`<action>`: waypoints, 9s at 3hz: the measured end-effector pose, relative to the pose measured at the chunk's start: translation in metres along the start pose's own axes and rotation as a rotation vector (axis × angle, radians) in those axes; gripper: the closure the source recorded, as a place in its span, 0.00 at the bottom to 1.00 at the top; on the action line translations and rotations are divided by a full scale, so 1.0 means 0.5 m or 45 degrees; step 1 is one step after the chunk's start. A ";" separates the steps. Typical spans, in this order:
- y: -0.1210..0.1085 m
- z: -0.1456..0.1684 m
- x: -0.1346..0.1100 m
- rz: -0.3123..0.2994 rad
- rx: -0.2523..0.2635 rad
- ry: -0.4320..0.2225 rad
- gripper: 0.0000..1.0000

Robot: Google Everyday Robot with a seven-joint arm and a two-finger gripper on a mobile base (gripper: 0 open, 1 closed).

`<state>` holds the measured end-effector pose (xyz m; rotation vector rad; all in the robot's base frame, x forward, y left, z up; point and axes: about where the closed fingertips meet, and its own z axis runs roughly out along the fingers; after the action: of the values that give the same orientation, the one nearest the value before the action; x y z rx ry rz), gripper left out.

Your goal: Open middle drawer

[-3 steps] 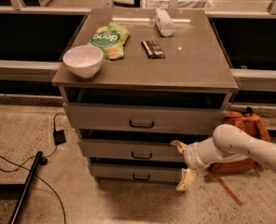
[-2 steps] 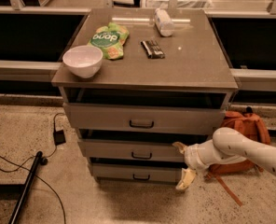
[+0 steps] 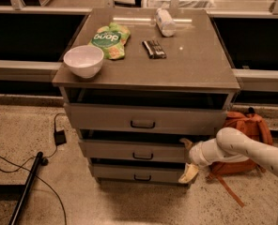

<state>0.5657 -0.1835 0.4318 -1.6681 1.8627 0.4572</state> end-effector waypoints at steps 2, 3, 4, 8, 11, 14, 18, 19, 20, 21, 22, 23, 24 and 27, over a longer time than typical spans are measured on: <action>-0.017 -0.014 0.000 -0.006 0.056 -0.013 0.00; -0.017 -0.014 0.000 -0.006 0.056 -0.013 0.26; -0.017 -0.014 0.000 -0.006 0.056 -0.013 0.49; -0.017 -0.014 0.000 -0.006 0.056 -0.013 0.35; 0.016 -0.017 0.014 0.008 -0.001 0.008 0.04; 0.166 -0.060 0.002 -0.026 -0.241 0.076 0.41; 0.238 -0.161 -0.064 -0.074 -0.153 0.150 0.59; 0.162 -0.142 -0.071 -0.109 -0.120 0.155 0.73; 0.091 -0.108 -0.059 -0.120 -0.067 0.155 0.86; 0.045 -0.061 -0.026 -0.105 -0.034 0.131 1.00; 0.048 -0.002 0.007 -0.097 -0.062 0.133 1.00; 0.084 0.045 0.043 -0.095 -0.156 0.098 1.00; 0.121 0.062 0.062 -0.074 -0.254 0.065 1.00; 0.162 0.045 0.053 -0.030 -0.319 -0.021 1.00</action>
Offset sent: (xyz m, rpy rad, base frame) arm 0.0061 -0.0051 0.0060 0.0062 -0.0345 -0.0199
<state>0.4896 -0.1776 0.3874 -1.8385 1.8320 0.7178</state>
